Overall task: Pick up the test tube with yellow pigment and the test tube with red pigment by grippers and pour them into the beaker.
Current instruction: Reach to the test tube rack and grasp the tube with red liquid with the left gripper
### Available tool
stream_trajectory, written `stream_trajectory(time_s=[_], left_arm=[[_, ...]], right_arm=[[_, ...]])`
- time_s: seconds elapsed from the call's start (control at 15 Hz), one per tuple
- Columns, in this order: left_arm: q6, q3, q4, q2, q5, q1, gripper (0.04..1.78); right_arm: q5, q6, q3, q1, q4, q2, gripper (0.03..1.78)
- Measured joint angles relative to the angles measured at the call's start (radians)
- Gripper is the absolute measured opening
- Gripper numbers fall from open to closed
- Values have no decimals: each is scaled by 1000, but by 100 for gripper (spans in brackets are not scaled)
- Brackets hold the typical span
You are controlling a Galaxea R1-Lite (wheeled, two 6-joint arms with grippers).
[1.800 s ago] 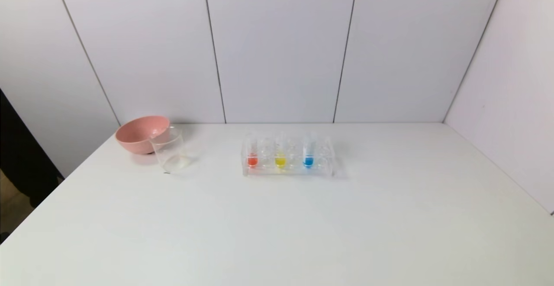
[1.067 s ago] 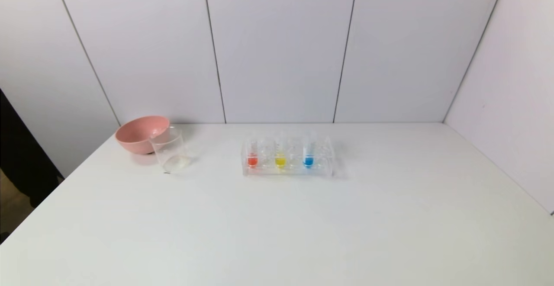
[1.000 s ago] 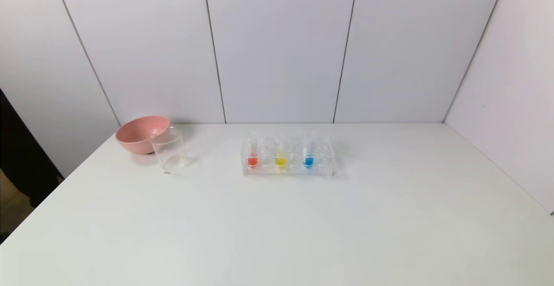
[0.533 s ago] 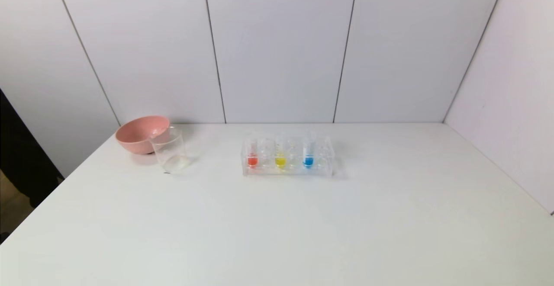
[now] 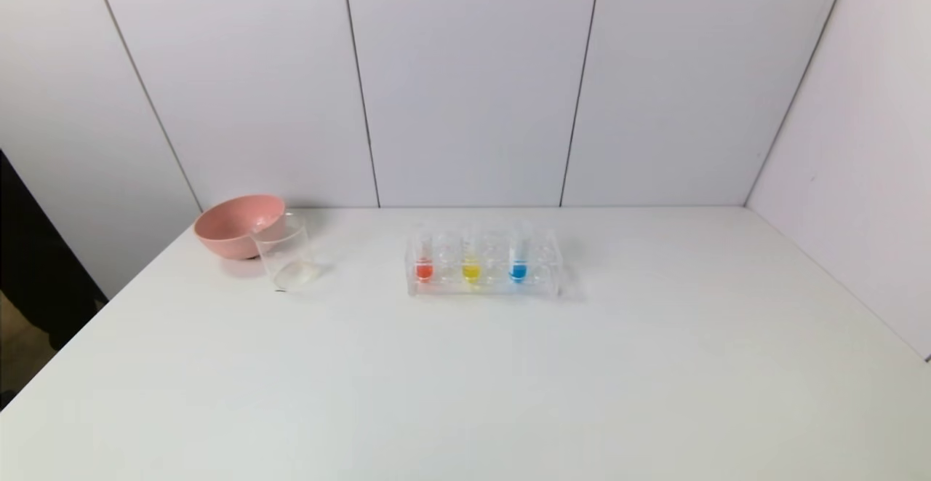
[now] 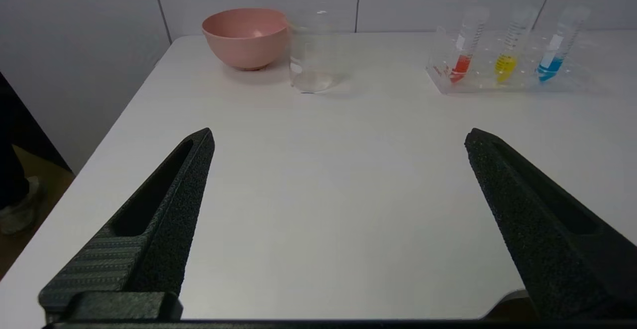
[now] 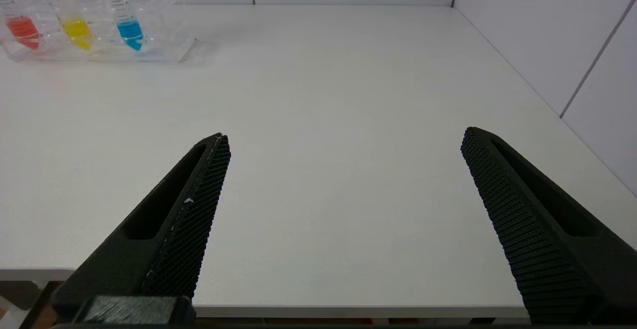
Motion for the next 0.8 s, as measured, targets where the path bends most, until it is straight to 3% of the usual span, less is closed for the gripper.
stream_trajectory(time_s=[0.27,0.8], left_arm=[[-20,-133,-77,209,-62,-4,176],[-36,-273,-477,747,-104,-57,176]], right_arm=[[0,0,0,0,0,0,170],[0,0,0,0,0,0,170]])
